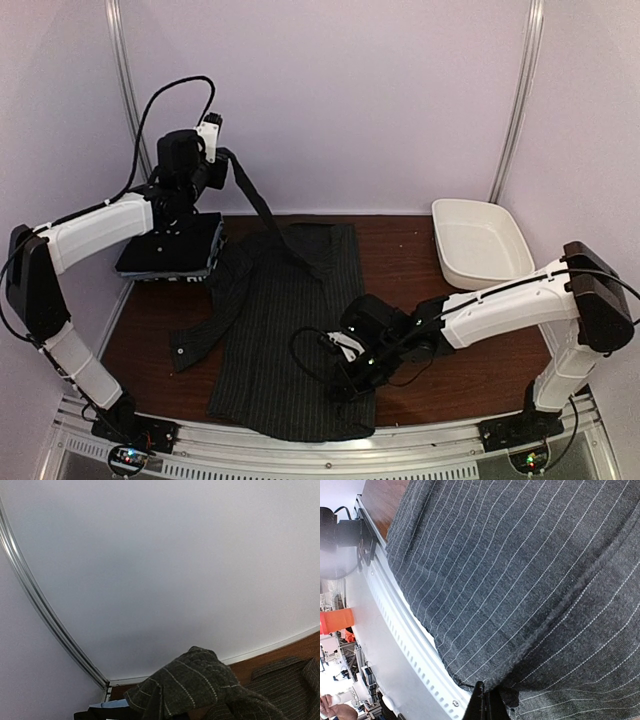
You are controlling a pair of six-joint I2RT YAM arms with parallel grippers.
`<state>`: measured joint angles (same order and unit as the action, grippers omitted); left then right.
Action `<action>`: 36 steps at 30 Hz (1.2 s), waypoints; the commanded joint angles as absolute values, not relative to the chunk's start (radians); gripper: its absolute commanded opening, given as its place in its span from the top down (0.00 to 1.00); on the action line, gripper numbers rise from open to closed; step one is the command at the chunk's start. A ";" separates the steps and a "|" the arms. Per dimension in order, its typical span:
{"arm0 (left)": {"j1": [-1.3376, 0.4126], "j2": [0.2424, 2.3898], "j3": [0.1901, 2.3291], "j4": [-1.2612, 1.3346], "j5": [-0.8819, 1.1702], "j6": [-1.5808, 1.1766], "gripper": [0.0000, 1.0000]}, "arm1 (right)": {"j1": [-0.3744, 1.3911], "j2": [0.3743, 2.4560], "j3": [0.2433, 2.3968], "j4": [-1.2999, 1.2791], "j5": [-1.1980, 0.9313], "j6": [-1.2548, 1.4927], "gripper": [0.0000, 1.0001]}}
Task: Fold and stack the long sleeve shirts
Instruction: Fold the flattened shirt at the center of the board.
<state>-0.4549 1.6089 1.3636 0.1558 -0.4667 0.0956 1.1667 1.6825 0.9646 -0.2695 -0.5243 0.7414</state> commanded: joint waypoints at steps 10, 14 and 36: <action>-0.445 1.604 1.368 0.194 -0.432 0.081 1.00 | 1.173 1.722 0.976 -0.210 -0.575 0.721 0.87; -0.444 1.595 1.337 0.197 -0.412 0.062 1.00 | 1.154 1.676 1.012 -0.243 -0.540 0.681 0.71; -0.475 1.376 1.138 0.177 -0.291 -0.064 1.00 | 0.527 1.987 1.432 0.041 -0.562 0.589 0.73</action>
